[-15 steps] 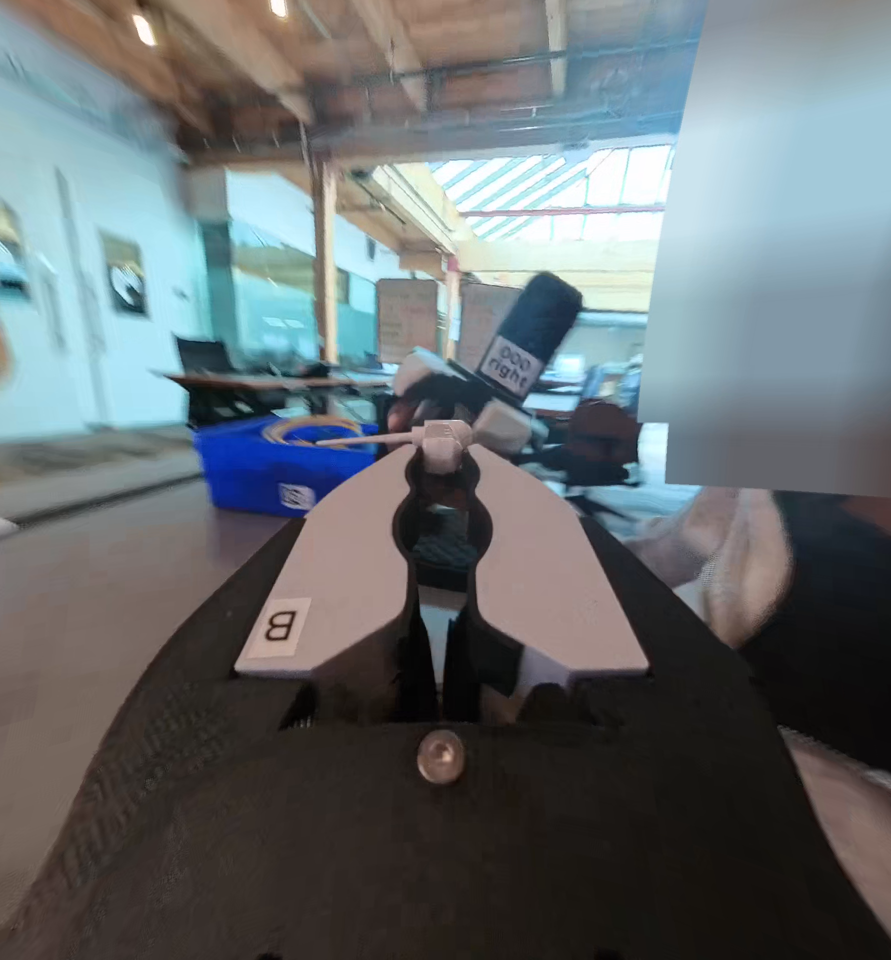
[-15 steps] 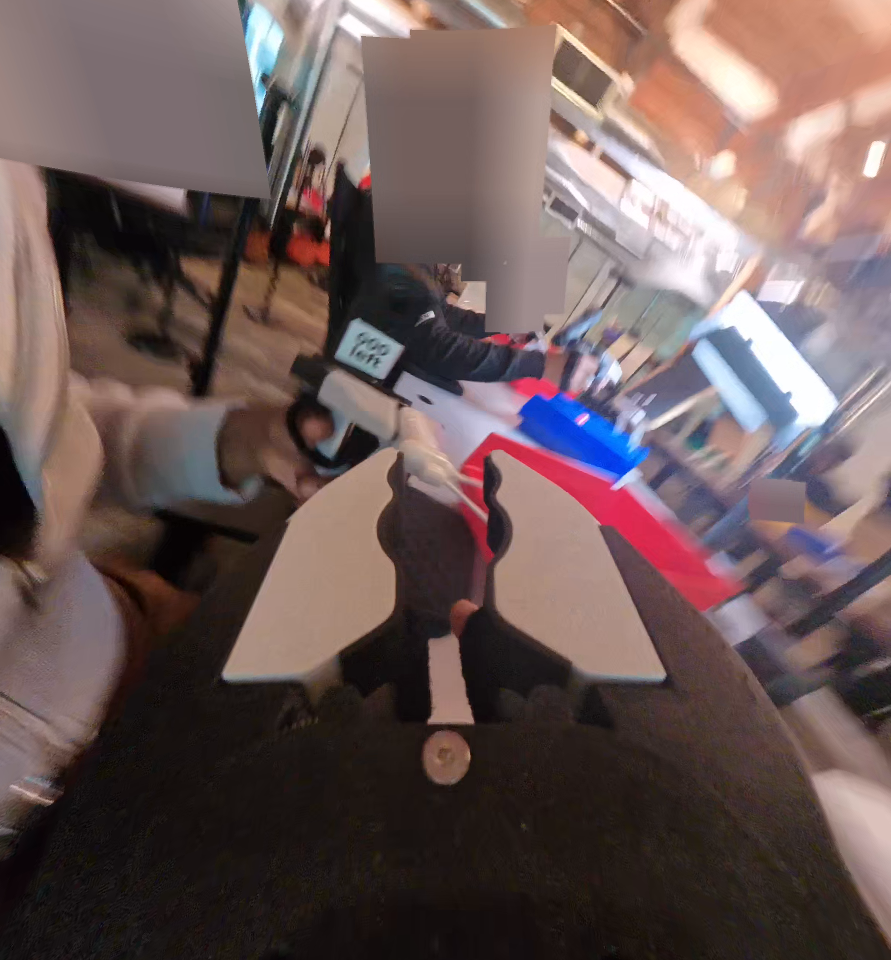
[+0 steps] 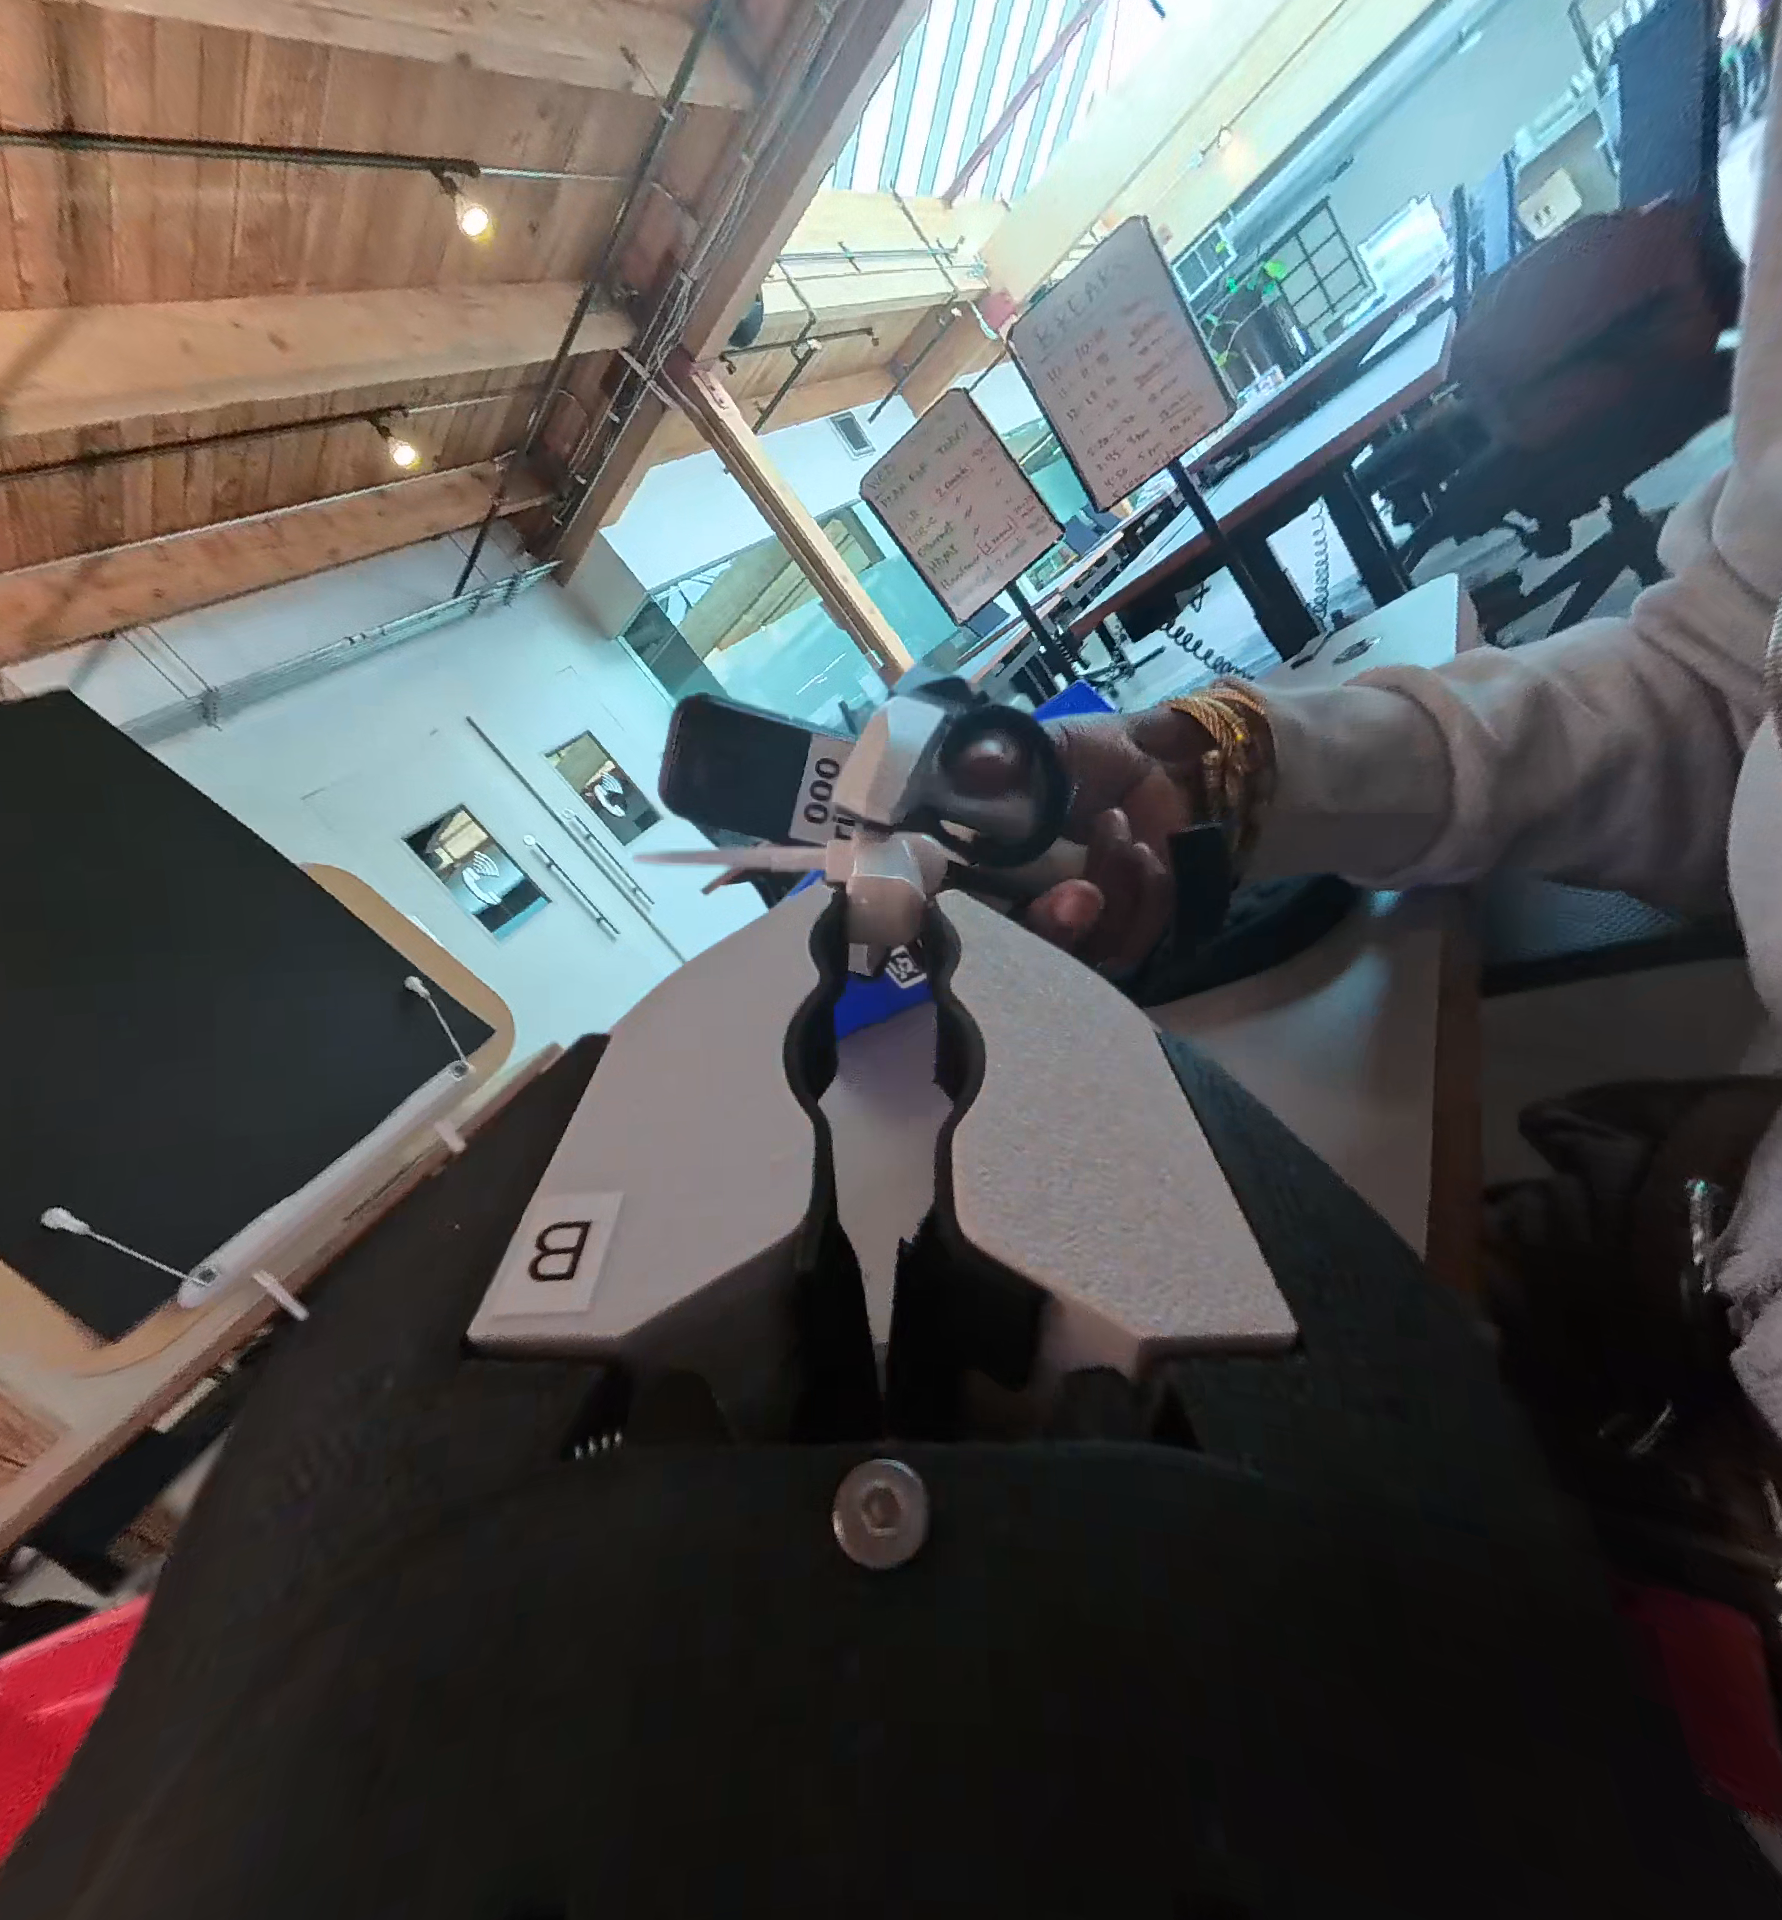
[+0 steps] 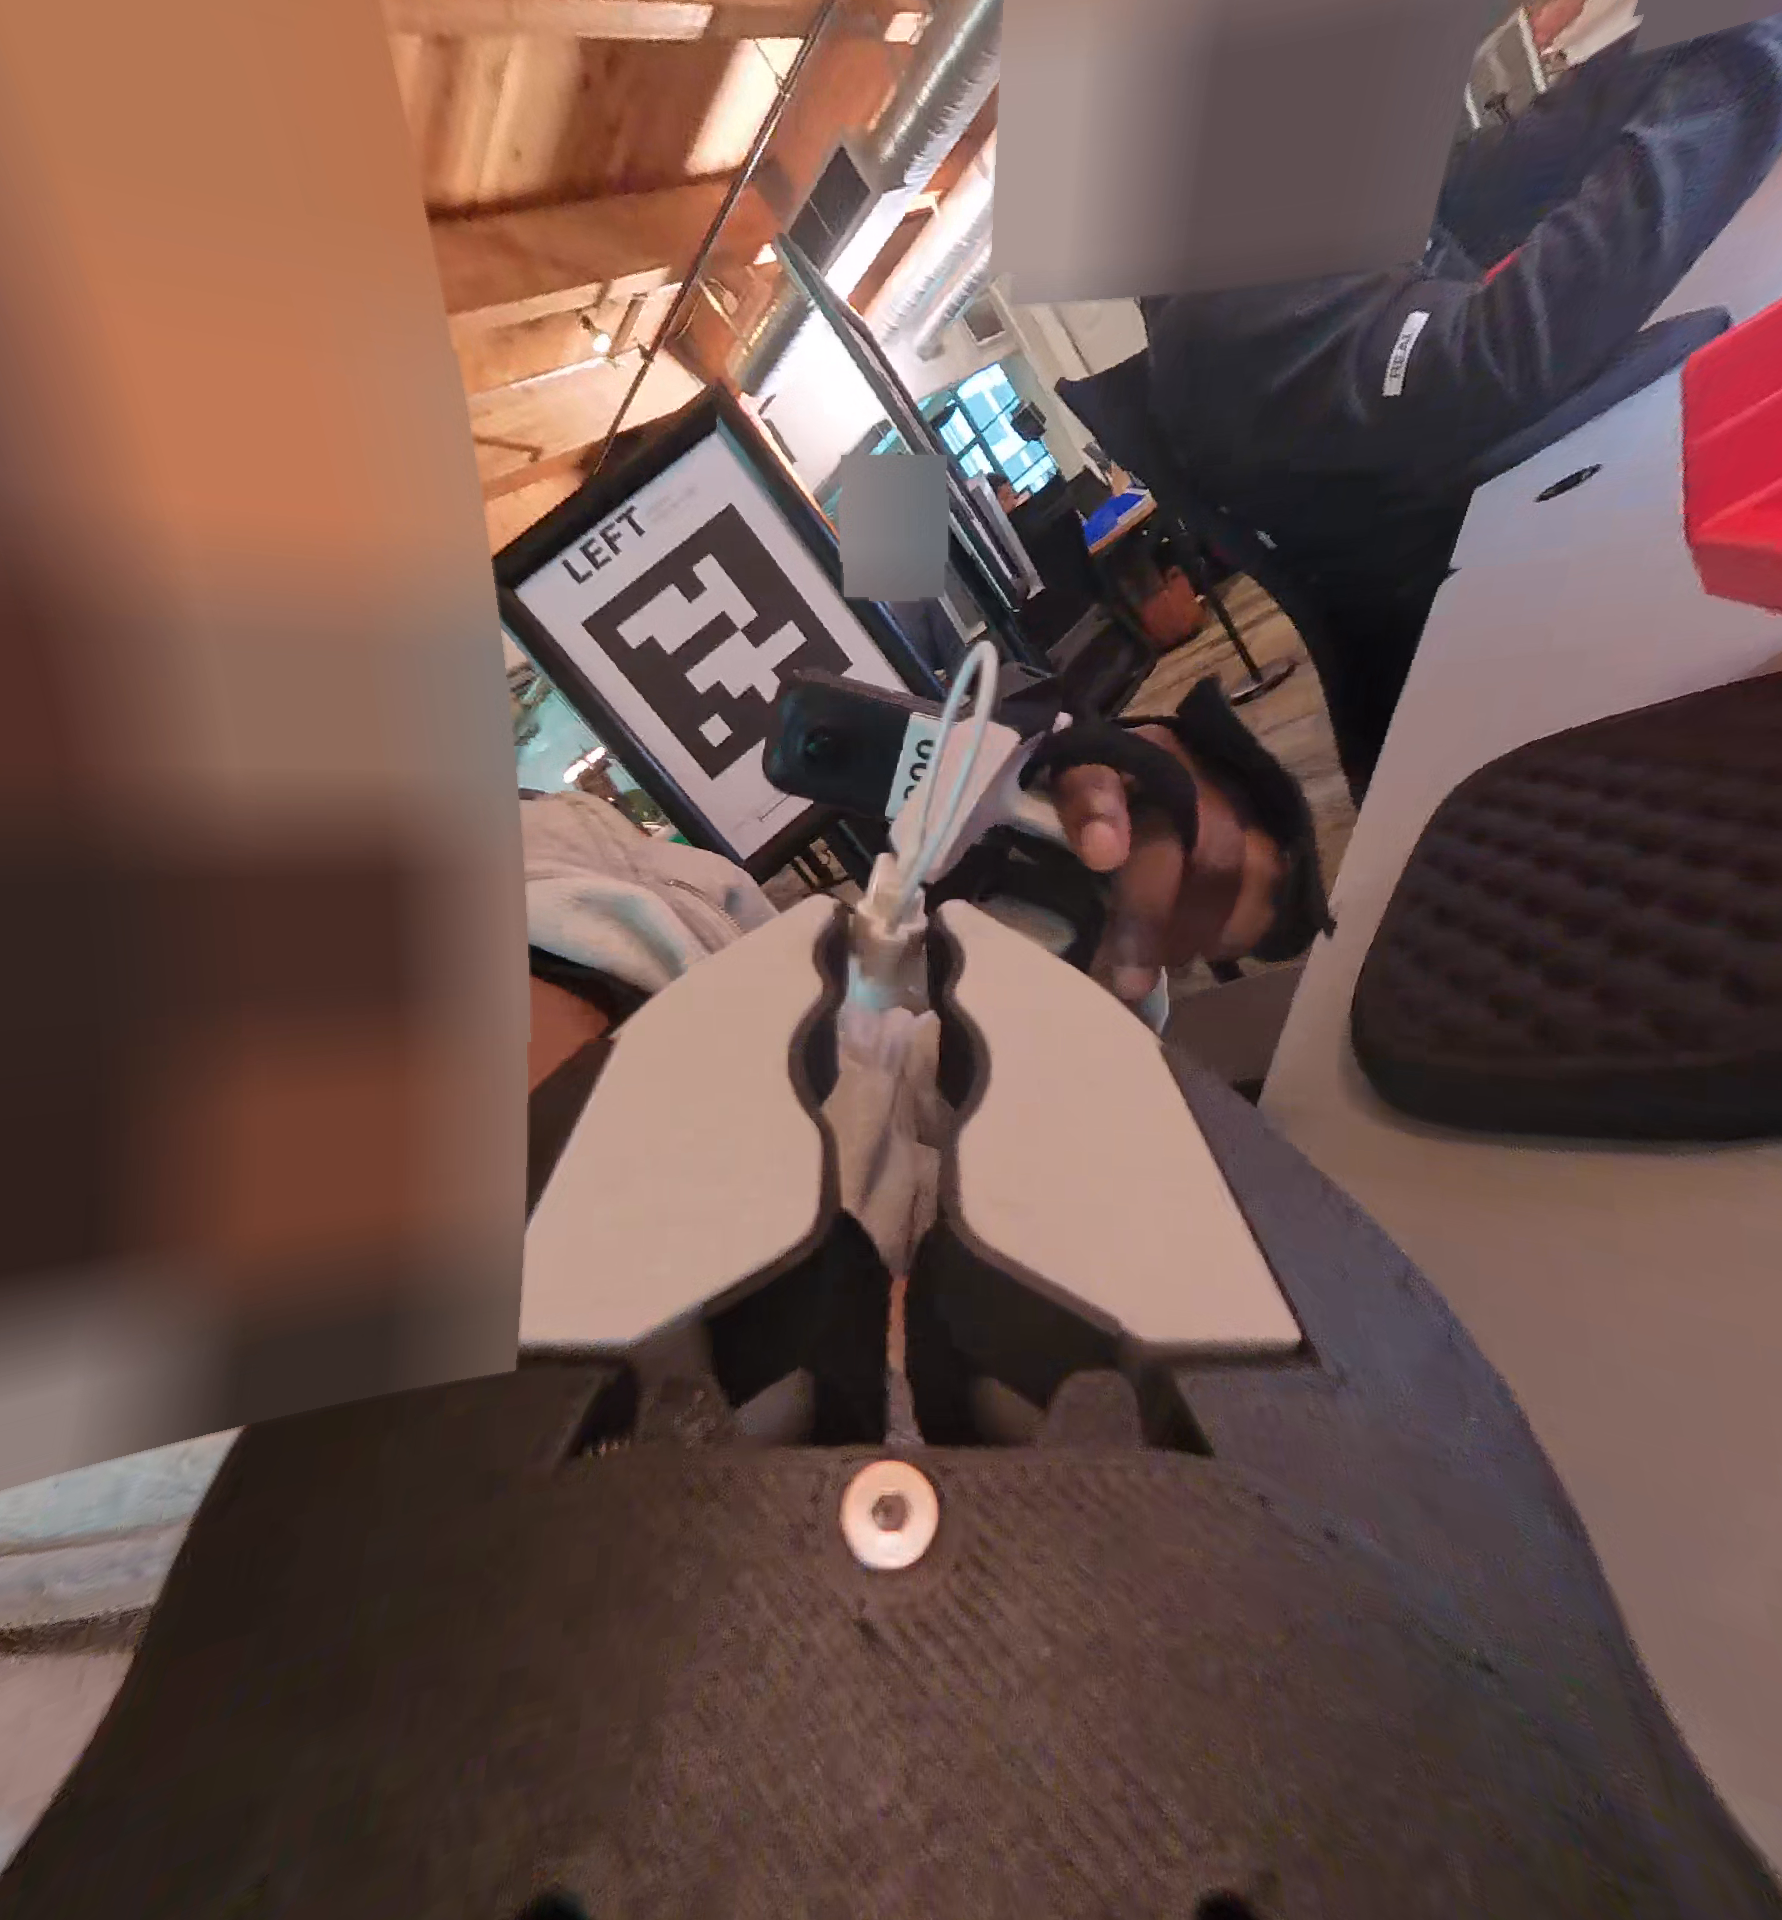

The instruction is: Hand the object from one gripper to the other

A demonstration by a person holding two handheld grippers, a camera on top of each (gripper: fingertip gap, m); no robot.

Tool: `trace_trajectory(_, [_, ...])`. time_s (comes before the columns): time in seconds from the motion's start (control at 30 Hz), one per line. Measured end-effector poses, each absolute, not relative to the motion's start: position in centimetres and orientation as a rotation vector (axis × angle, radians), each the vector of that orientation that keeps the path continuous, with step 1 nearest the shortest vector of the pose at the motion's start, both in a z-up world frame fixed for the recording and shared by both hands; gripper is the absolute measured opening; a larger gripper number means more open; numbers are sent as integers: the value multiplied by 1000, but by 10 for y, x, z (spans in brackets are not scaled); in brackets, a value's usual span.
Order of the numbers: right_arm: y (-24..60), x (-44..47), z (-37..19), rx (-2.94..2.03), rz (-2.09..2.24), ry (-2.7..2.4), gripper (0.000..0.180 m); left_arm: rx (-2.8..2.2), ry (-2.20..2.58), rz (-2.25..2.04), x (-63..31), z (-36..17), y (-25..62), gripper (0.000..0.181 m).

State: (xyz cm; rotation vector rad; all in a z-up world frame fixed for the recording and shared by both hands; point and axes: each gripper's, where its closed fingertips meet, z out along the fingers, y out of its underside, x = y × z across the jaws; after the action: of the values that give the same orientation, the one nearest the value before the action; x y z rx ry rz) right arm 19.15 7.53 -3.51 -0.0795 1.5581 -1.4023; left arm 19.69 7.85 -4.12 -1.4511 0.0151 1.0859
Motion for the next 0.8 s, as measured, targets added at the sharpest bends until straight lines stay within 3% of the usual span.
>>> trace_trajectory(0.03, [77,192,-34,-106,-1427,1563,13,-1440,-19,1057,196,-39,78,14])
trace_trajectory(0.13, [83,190,-20,-246,-1633,1574,13,-1383,-226,874,187,-33,74,26])
trace_trajectory(0.23, [89,187,-10,-532,-2017,1723,13,-1327,-417,406,189,-32,81,31])
trace_trajectory(0.37, [97,190,-12,-1265,-2485,2002,13,-1182,-550,-131,199,-24,86,35])
trace_trajectory(0.6, [103,196,-24,-1709,-2486,2076,13,-1212,-609,-201,196,-34,92,35])
trace_trajectory(0.8, [100,201,-32,-1765,-2415,2105,14,-1222,-545,-191,202,-33,95,13])
